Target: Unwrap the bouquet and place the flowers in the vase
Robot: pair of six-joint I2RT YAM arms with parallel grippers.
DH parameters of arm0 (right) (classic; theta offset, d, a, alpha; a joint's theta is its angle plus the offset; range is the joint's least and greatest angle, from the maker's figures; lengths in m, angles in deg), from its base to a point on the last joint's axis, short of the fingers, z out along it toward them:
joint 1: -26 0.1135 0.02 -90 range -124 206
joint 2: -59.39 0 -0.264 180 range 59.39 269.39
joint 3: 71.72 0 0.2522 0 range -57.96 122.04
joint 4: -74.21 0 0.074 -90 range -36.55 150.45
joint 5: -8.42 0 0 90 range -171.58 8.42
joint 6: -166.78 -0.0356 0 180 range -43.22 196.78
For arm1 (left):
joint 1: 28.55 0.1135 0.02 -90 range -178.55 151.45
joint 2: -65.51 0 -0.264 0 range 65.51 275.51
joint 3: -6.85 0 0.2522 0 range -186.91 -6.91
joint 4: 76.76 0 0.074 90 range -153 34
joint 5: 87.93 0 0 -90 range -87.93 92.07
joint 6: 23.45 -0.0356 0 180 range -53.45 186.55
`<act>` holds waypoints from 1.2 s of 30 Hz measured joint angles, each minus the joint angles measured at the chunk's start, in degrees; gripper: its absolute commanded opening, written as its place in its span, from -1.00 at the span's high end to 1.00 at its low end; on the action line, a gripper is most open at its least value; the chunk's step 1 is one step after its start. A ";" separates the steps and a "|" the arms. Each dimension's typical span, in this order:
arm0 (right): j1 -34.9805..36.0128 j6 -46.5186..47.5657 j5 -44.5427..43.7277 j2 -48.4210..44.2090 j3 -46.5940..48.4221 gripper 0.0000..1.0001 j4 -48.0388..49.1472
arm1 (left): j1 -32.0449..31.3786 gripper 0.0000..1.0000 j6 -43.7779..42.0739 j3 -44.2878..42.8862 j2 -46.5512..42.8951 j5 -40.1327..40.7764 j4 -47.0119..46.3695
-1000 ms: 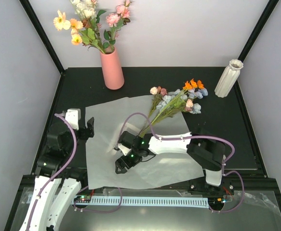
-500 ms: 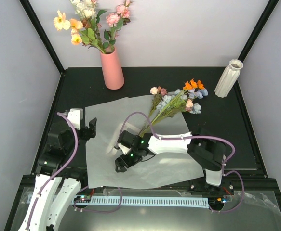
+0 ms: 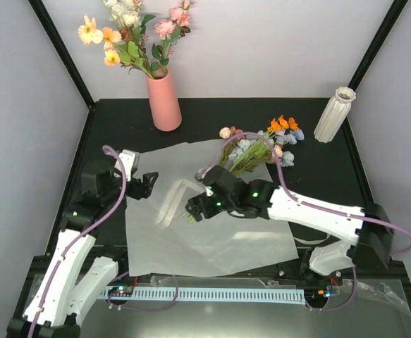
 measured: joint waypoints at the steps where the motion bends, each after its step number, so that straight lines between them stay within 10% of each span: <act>1: -1.14 -0.26 -1.51 -1.53 -1.16 -0.87 -0.26 | -0.09 -0.63 0.00 -0.61 1.49 -0.92 -0.04; 13: -20.24 -1.68 -13.49 -21.90 -18.62 -0.93 1.03 | -13.16 -0.57 -2.25 -8.74 22.23 -5.09 -1.44; 36: -28.98 2.95 -11.74 -27.96 -38.23 -0.93 21.81 | -25.62 -0.06 -14.95 -31.82 68.91 -6.95 3.63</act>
